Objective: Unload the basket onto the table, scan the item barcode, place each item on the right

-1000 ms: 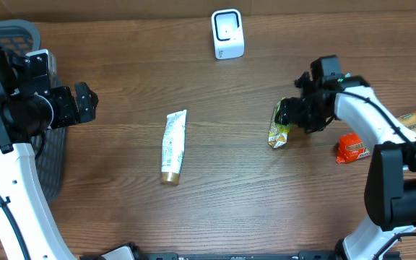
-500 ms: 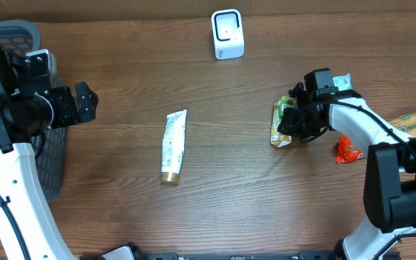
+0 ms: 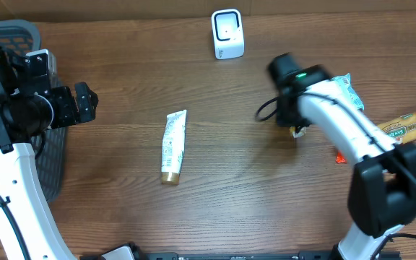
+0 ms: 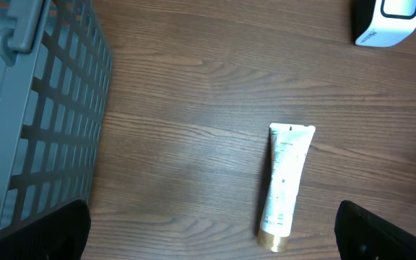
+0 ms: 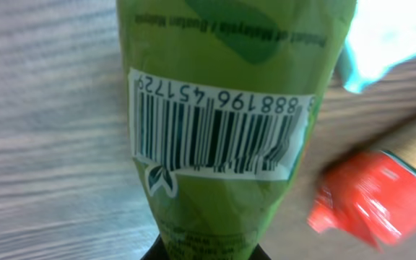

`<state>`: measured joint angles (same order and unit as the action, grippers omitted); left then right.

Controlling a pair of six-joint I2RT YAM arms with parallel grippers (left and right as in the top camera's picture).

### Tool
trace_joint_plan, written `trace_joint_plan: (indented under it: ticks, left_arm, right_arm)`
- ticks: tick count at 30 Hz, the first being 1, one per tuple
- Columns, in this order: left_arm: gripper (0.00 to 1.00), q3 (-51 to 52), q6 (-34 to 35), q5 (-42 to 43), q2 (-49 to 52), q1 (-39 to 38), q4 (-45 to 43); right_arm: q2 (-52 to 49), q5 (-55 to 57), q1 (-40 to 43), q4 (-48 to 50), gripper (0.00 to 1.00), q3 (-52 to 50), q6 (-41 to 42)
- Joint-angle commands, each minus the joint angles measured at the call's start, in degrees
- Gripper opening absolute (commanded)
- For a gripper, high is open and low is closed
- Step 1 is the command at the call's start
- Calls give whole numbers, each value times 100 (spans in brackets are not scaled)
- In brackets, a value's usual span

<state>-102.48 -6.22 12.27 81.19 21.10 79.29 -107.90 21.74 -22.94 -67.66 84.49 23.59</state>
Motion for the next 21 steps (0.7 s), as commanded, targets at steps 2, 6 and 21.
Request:
trace_joint_plan:
  ticks: [2, 6, 21]
  left_arm:
    - [100, -81, -85, 85, 13, 15, -2]
    - [100, -81, -85, 85, 17, 15, -2]
    - [99, -81, -85, 85, 20, 15, -2]
  right_arm:
    - [-542, 2105, -715, -348, 4, 98, 710]
    - [-1167, 2820, -981, -496, 4, 98, 713]
    - [-1427, 1582, -1049, -133, 10, 98, 726]
